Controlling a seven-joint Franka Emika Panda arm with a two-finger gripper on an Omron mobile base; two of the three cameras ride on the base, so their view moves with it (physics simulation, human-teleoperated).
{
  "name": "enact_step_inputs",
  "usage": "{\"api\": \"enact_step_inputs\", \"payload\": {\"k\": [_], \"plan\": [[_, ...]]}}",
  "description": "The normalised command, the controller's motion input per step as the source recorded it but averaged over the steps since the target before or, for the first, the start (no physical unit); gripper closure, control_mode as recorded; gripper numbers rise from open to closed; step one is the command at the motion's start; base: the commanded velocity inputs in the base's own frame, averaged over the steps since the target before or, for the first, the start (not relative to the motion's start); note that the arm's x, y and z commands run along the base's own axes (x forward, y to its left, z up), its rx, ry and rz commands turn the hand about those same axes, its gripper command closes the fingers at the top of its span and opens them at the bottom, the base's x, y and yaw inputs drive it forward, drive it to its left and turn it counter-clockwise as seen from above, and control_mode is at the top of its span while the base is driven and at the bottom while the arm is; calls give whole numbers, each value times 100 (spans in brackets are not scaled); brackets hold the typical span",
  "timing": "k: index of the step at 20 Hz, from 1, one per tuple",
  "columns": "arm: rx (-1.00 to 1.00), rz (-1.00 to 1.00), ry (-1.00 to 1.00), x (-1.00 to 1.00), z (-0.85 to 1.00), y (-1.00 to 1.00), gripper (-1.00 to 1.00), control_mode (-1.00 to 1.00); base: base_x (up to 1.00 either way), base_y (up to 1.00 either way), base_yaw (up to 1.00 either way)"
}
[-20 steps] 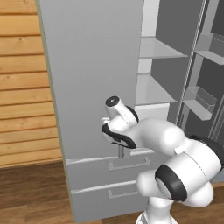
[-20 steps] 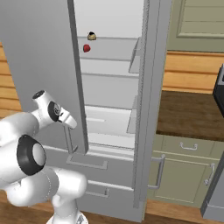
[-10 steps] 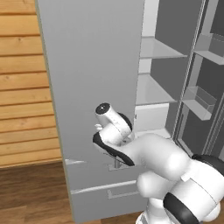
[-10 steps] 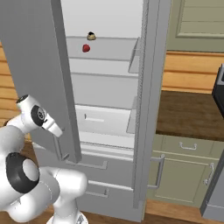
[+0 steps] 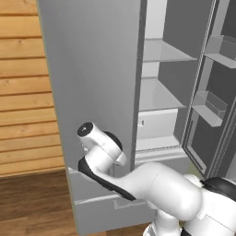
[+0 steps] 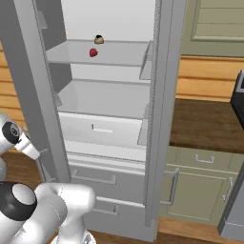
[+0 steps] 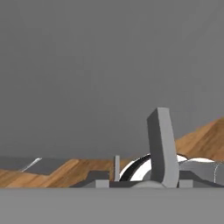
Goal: Take the strawberry from the fridge and place it on top of the pancake, located on the dining counter.
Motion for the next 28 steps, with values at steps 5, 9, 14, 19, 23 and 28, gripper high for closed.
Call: {"api": "enact_step_inputs", "payload": {"k": [5, 9, 14, 19, 23, 28], "plan": [[-9, -4, -1, -6, 9, 56, -100, -100, 0, 0, 0], [-25, 0, 2, -3, 64, 62, -100, -100, 0, 0, 0], [-30, 0, 1, -17, 95, 42, -100, -100, 0, 0, 0], [-9, 0, -1, -55, 83, 8, -100, -100, 0, 0, 0], [7, 6, -11, -99, 91, -17, -100, -100, 0, 0, 0], [36, 0, -2, -99, 45, -92, -100, -100, 0, 0, 0]]}}
